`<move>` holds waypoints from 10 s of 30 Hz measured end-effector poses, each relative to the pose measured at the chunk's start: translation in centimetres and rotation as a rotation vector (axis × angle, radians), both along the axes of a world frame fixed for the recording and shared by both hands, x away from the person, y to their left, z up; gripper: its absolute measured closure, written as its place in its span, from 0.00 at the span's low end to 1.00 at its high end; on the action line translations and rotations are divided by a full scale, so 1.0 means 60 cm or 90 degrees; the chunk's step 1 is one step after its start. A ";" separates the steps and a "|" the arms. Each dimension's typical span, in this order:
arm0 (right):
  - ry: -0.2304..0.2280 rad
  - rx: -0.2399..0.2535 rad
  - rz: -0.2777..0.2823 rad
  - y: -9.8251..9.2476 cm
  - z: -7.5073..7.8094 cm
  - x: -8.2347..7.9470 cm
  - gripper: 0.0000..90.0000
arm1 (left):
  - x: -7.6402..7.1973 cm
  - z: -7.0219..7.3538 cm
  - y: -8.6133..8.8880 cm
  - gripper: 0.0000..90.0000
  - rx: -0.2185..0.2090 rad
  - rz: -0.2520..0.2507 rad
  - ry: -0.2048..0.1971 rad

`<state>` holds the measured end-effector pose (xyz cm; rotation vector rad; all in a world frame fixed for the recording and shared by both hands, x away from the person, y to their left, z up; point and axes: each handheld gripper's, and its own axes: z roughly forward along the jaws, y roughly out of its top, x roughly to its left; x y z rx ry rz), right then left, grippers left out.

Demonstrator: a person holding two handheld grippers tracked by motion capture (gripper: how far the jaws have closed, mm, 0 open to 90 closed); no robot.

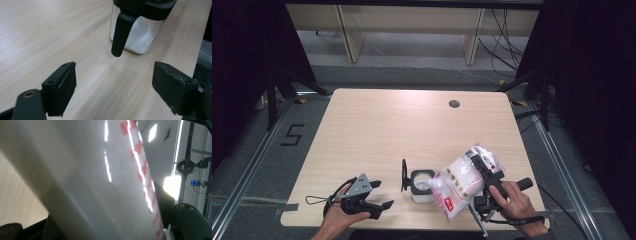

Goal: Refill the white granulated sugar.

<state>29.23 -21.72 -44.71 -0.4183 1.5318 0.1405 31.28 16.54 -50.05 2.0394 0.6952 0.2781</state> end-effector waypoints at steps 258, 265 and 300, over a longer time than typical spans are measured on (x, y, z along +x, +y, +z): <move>0.687 0.795 0.050 -0.101 -0.105 0.158 0.61 | 0.000 0.005 0.004 0.22 -0.017 0.006 -0.001; 0.669 0.814 0.044 -0.112 -0.106 0.154 0.62 | -0.002 0.005 0.002 0.22 -0.021 0.012 0.007; 0.670 0.910 -0.002 -0.131 -0.091 0.123 0.44 | 0.001 0.004 0.004 0.22 -0.006 0.000 -0.005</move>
